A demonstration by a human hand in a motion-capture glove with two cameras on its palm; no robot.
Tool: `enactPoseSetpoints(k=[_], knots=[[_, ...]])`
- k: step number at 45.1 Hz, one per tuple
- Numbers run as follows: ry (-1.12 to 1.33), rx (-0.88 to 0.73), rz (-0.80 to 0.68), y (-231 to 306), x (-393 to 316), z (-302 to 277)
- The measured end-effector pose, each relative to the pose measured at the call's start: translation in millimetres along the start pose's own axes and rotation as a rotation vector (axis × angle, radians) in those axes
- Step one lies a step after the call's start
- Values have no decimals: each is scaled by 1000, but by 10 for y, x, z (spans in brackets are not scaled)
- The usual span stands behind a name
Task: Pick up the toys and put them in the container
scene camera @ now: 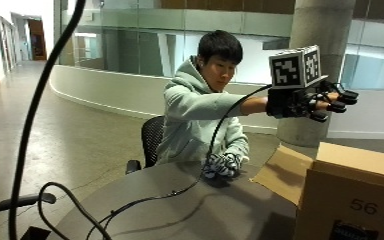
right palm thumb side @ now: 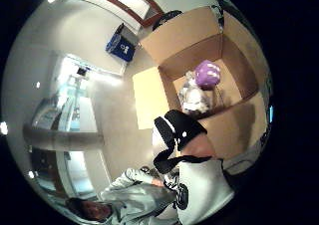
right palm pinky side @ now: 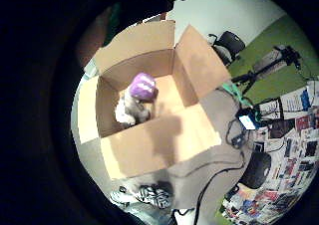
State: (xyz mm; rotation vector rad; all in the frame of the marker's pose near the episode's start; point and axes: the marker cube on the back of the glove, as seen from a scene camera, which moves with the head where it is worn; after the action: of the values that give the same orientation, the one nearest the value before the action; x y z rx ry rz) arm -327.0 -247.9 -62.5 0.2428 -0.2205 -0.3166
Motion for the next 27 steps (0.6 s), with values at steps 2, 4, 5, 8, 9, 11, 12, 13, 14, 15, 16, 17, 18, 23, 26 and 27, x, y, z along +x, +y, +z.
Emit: enactPoseSetpoints(k=[2, 4, 5, 8, 9, 11, 12, 13, 14, 15, 16, 17, 18, 23, 26, 27], knots=[[-1, -6, -5, 51, 9, -30], [-3, -13, -10, 111, 19, -57], [-3, -17, -12, 145, 22, -67], [-1, -38, -20, 276, 30, -84], [0, -48, -24, 331, 34, -86], [2, -75, -36, 462, 36, -80], [4, -94, -44, 539, 34, -73], [9, -115, -54, 623, 30, -63], [15, -137, -66, 712, 25, -51], [23, -159, -81, 806, 20, -36], [33, -180, -98, 907, 14, -18], [45, -199, -117, 1019, 6, 5], [59, -215, -138, 1141, -6, 33], [125, -278, -247, 1815, -55, 223], [128, -308, -290, 2187, -59, 363], [126, -317, -302, 2307, -61, 424]])
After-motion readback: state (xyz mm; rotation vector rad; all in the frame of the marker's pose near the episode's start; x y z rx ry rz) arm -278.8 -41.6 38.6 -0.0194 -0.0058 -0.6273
